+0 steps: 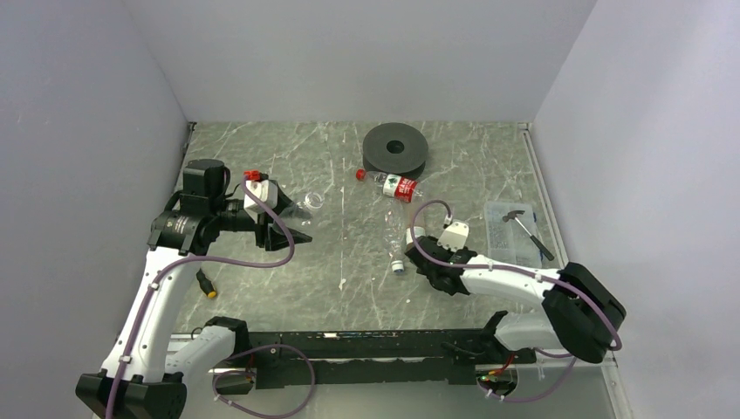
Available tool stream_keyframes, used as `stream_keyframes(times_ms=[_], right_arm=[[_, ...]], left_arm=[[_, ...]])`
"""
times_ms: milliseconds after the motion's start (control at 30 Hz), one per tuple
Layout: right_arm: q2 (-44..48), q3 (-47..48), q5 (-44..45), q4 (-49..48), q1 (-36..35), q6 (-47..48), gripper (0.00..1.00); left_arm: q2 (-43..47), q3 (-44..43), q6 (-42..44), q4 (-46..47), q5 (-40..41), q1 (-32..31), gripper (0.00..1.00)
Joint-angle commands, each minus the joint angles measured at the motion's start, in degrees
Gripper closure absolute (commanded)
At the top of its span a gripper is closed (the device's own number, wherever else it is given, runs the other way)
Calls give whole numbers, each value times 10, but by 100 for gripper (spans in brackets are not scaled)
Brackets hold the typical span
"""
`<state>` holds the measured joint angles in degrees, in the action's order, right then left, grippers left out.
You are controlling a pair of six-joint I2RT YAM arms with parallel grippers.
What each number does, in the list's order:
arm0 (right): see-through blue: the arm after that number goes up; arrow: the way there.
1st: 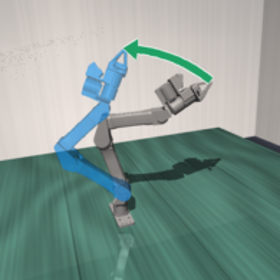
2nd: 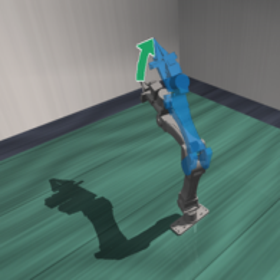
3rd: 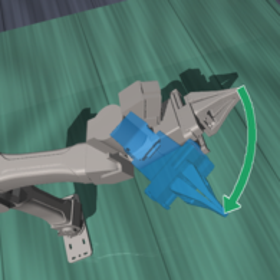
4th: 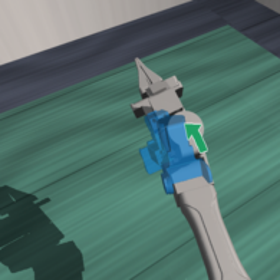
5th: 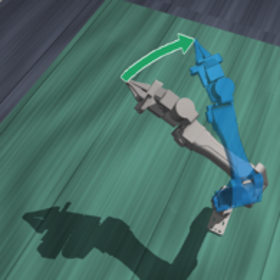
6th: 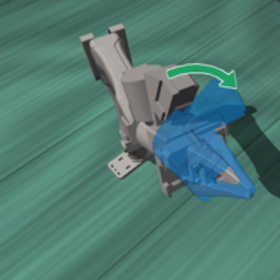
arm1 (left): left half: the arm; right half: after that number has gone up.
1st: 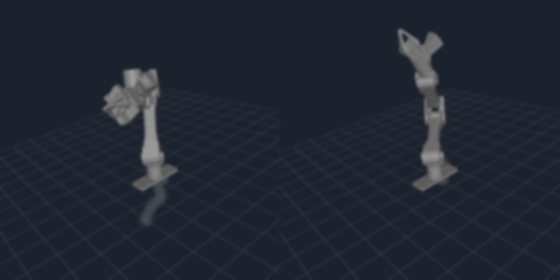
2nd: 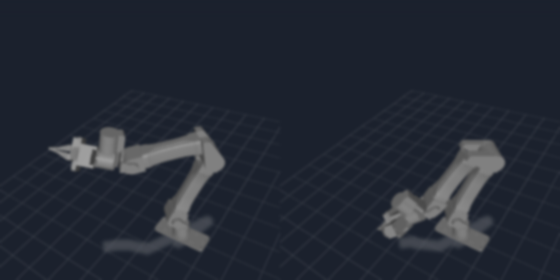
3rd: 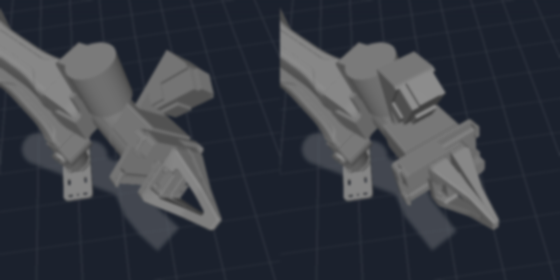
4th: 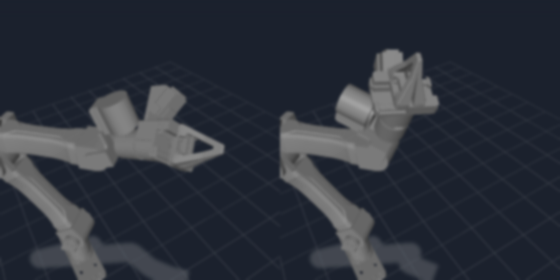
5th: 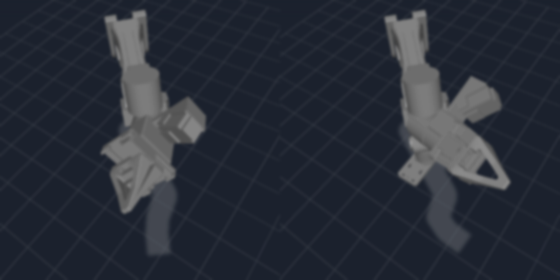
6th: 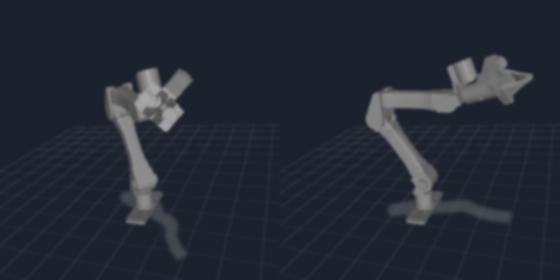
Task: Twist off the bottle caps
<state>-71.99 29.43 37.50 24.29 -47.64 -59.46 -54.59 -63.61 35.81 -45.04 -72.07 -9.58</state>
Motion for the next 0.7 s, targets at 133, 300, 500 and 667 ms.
stream_keyframes(times_ms=[133, 300, 500, 667], right_arm=[[-8, 3, 30, 8, -25, -65, 30], [66, 38, 51, 62, -32, -43, 28], [200, 172, 18, 51, -33, 130, 19], [203, 298, -126, -61, -36, 270, 5]], left_arm=[[7, -5, -1, 12, -17, 1, 73], [5, -6, -17, 27, -19, 1, 73], [6, 1, -48, 47, -18, 1, 73], [8, 11, -88, 81, -22, 1, 73]])
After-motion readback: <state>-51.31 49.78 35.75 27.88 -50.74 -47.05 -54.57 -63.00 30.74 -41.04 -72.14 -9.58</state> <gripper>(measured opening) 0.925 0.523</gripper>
